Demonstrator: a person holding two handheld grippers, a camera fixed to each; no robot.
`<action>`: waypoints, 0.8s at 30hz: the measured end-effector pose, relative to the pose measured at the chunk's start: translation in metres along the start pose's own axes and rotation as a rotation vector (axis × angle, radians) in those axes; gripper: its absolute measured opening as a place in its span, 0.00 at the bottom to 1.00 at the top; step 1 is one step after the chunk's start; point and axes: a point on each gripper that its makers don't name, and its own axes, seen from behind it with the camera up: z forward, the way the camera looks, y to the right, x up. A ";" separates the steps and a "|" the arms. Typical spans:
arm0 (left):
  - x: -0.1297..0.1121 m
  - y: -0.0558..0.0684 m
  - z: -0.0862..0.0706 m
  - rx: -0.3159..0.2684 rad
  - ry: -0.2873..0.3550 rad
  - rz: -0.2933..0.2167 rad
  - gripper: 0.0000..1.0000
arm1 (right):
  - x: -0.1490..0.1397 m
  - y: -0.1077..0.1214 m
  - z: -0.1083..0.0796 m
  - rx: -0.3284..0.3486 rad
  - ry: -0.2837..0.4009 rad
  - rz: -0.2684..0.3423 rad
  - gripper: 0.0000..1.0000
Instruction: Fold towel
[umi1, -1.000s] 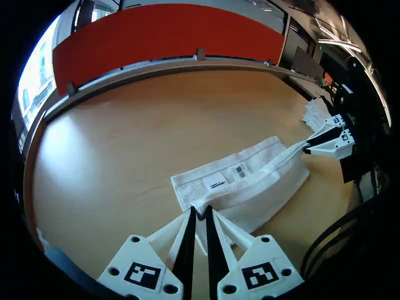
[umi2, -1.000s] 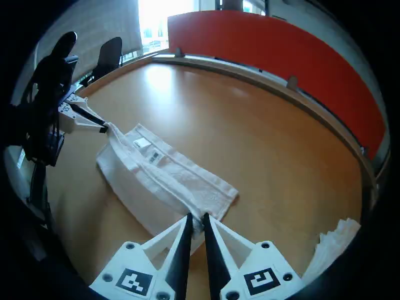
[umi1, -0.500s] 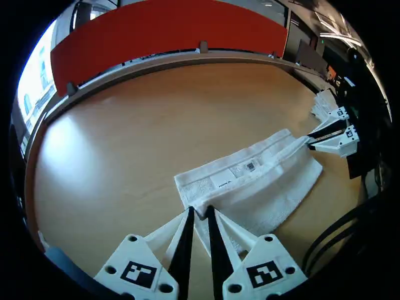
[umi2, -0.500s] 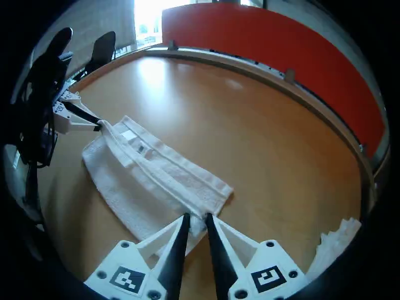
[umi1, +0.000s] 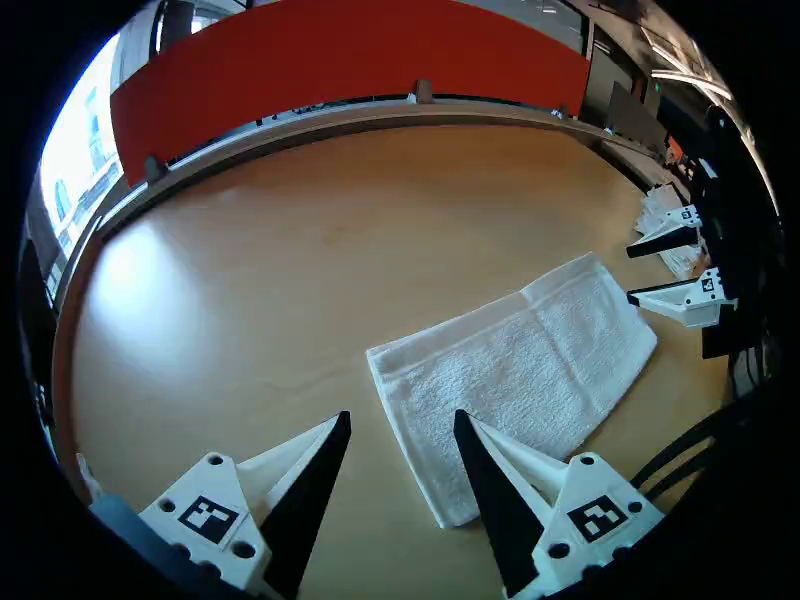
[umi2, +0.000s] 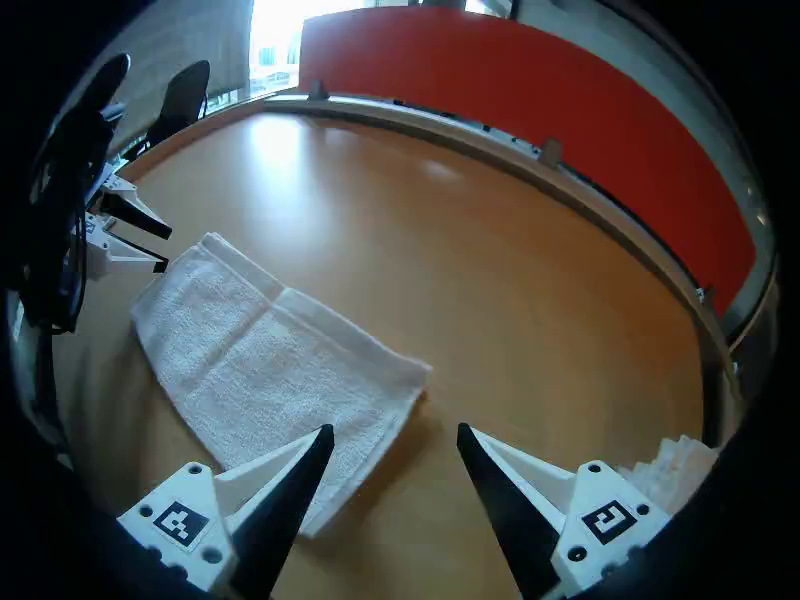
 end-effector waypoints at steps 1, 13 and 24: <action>0.000 0.000 -0.001 -0.001 0.000 0.000 0.77 | 0.000 0.000 -0.001 0.002 0.003 0.005 0.95; -0.002 0.004 -0.010 -0.007 0.009 -0.013 0.84 | -0.008 -0.007 -0.014 0.019 0.007 0.020 0.95; -0.024 0.007 -0.030 0.011 0.002 -0.068 0.84 | -0.027 -0.024 -0.031 0.032 0.012 0.055 0.95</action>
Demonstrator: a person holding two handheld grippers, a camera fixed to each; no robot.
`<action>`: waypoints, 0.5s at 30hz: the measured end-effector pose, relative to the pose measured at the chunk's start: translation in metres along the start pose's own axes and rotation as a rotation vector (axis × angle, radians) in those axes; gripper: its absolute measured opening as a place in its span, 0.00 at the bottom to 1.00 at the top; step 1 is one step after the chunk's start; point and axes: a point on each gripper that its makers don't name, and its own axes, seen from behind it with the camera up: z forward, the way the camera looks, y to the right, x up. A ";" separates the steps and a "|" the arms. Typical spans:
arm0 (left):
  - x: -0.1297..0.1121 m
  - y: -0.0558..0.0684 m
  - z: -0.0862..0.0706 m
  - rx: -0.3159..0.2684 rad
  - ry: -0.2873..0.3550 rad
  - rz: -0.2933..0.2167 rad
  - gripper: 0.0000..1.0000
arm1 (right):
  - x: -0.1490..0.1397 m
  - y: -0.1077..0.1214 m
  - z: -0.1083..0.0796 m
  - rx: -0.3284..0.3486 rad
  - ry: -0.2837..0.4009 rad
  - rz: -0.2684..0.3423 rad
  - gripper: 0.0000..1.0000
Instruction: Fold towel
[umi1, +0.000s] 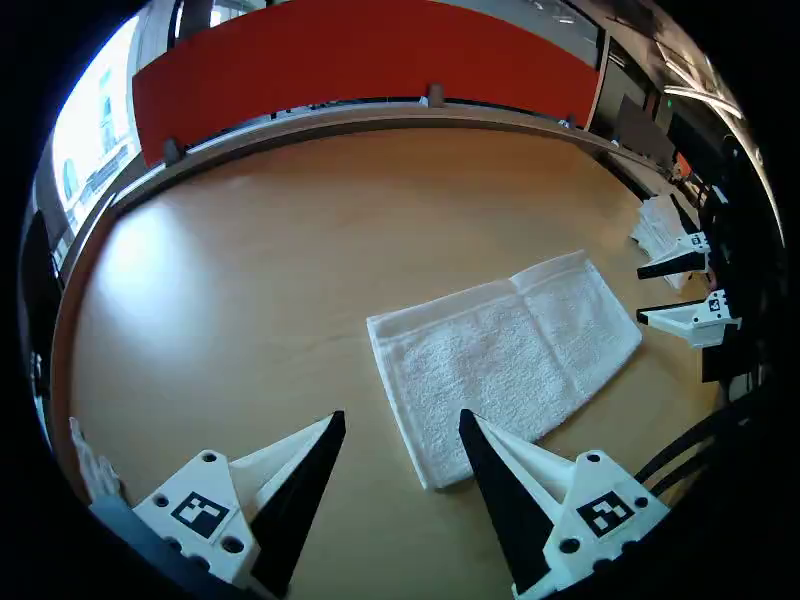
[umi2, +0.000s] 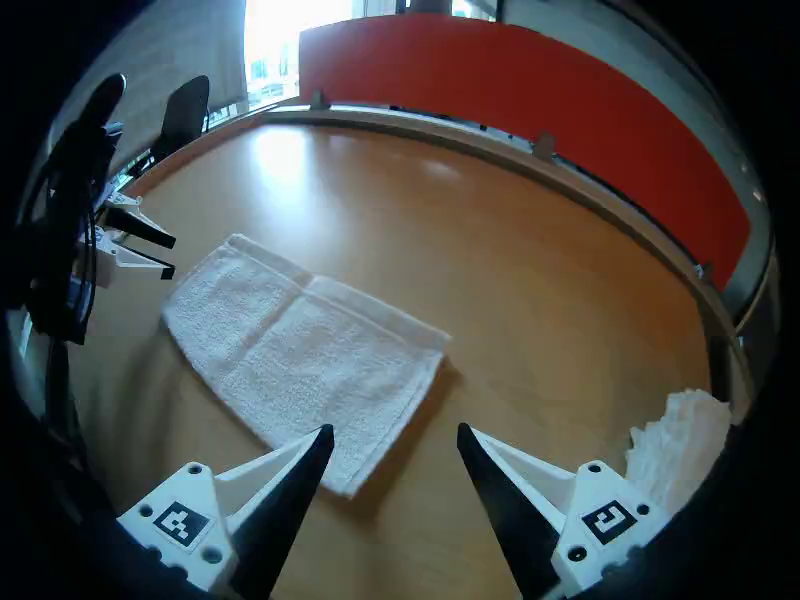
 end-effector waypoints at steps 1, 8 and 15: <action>-0.003 0.001 -0.002 0.001 -0.001 -0.006 0.84 | -0.003 -0.001 -0.002 0.000 -0.001 0.004 0.95; -0.024 0.007 -0.016 0.009 -0.002 -0.052 0.84 | -0.016 -0.009 -0.013 -0.002 -0.004 0.023 0.95; -0.035 0.010 -0.026 0.011 0.000 -0.082 0.84 | -0.019 -0.010 -0.020 -0.003 0.000 0.029 0.95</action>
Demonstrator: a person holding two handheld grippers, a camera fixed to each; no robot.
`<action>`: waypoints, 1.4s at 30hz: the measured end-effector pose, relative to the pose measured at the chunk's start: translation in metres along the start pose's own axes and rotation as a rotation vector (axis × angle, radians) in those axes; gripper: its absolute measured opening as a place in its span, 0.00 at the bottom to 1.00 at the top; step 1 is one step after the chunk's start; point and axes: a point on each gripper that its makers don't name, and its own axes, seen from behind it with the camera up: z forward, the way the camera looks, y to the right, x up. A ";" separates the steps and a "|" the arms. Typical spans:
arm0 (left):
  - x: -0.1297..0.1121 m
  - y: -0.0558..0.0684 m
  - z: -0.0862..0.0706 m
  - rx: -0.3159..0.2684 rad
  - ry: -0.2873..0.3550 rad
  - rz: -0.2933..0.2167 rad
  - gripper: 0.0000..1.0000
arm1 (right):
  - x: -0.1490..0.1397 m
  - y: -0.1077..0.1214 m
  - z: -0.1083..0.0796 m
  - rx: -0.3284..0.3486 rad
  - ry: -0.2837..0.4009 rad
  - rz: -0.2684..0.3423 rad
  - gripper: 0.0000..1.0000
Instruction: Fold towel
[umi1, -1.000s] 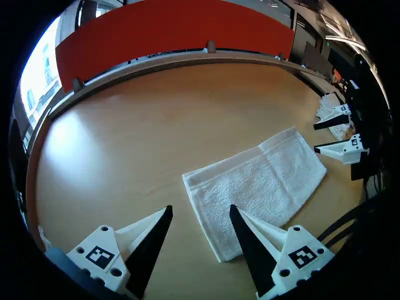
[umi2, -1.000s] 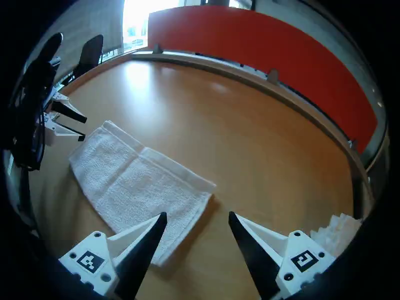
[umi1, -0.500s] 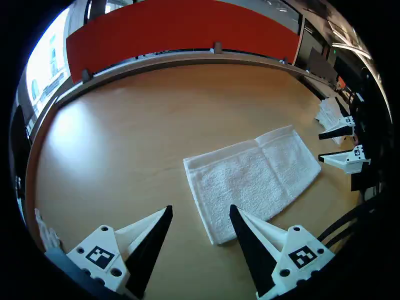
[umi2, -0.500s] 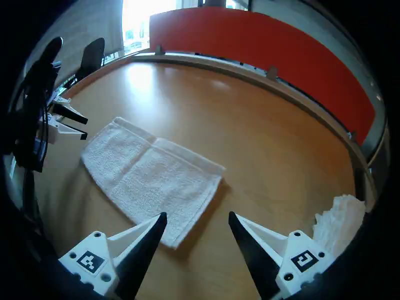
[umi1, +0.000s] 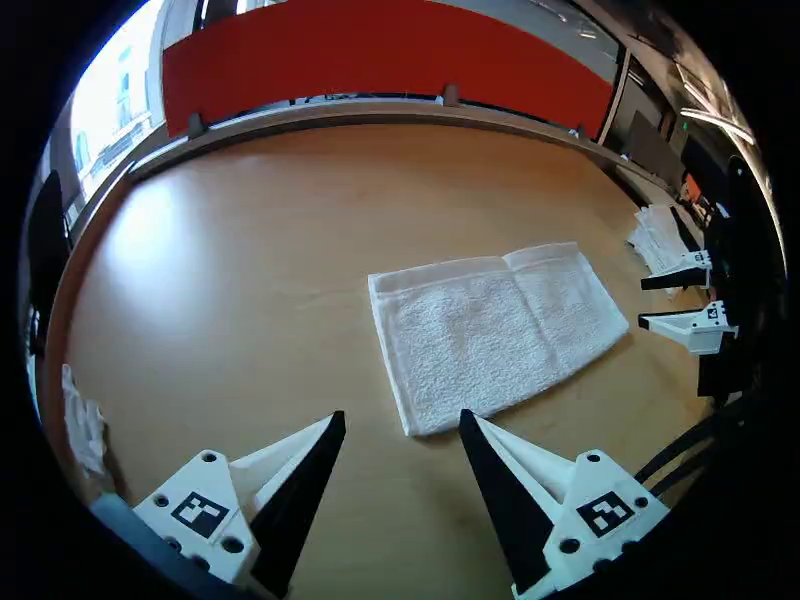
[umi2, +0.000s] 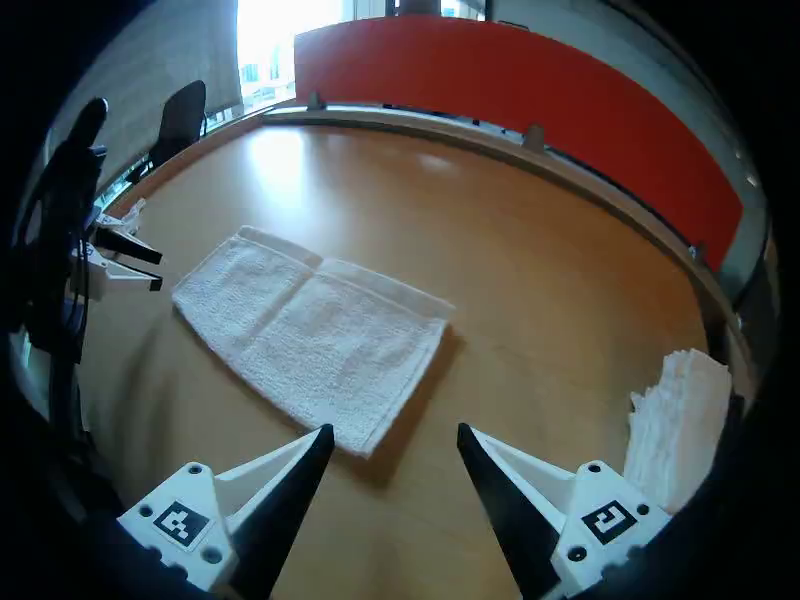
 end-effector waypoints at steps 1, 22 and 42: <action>-0.001 -0.001 -0.001 0.003 0.001 -0.001 0.84 | 0.000 0.000 0.000 0.001 0.001 -0.003 0.95; -0.018 -0.021 -0.027 0.063 0.015 -0.057 0.84 | 0.002 -0.014 0.008 0.078 -0.021 -0.118 0.95; -0.034 -0.038 -0.040 0.093 0.000 -0.093 0.84 | -0.024 -0.013 0.016 0.141 -0.103 -0.207 0.55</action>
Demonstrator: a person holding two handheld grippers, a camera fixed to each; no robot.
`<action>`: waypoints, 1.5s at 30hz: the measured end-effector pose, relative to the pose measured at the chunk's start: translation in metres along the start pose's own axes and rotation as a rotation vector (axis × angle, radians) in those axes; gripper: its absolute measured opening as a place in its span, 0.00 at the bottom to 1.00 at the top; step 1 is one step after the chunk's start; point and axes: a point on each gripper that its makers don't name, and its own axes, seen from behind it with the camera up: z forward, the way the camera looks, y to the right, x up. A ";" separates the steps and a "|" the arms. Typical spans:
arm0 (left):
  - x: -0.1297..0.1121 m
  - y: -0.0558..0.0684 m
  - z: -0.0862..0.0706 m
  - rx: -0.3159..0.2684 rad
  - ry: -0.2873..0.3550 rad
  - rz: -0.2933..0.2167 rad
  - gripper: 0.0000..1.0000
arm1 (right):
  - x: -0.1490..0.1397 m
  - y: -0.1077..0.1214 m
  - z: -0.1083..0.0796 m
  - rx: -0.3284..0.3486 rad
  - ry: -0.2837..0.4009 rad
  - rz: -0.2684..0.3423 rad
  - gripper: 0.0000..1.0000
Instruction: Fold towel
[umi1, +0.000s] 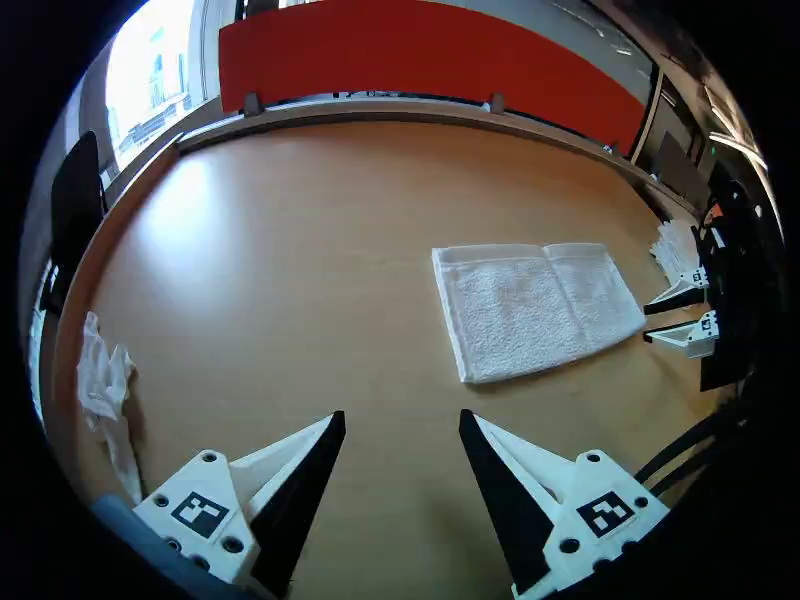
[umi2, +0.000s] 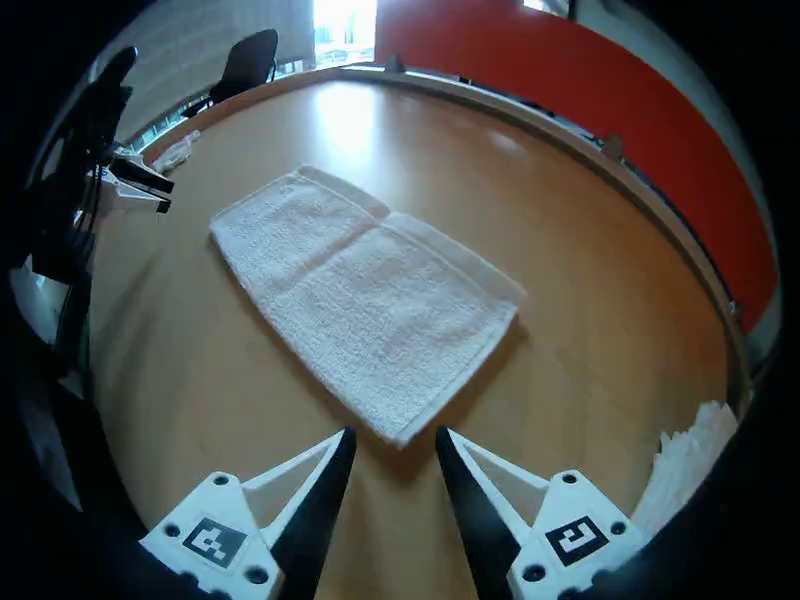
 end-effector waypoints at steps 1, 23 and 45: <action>0.000 0.000 0.000 0.000 -0.001 0.000 0.84 | -0.001 0.000 0.000 0.003 -0.004 0.000 0.52; -0.001 -0.004 0.001 0.005 -0.009 0.005 0.84 | -0.008 0.005 0.004 0.031 -0.002 0.016 0.04; 0.016 -0.009 0.003 0.016 0.012 0.014 0.84 | 0.046 0.026 -0.044 -0.059 0.130 0.025 0.04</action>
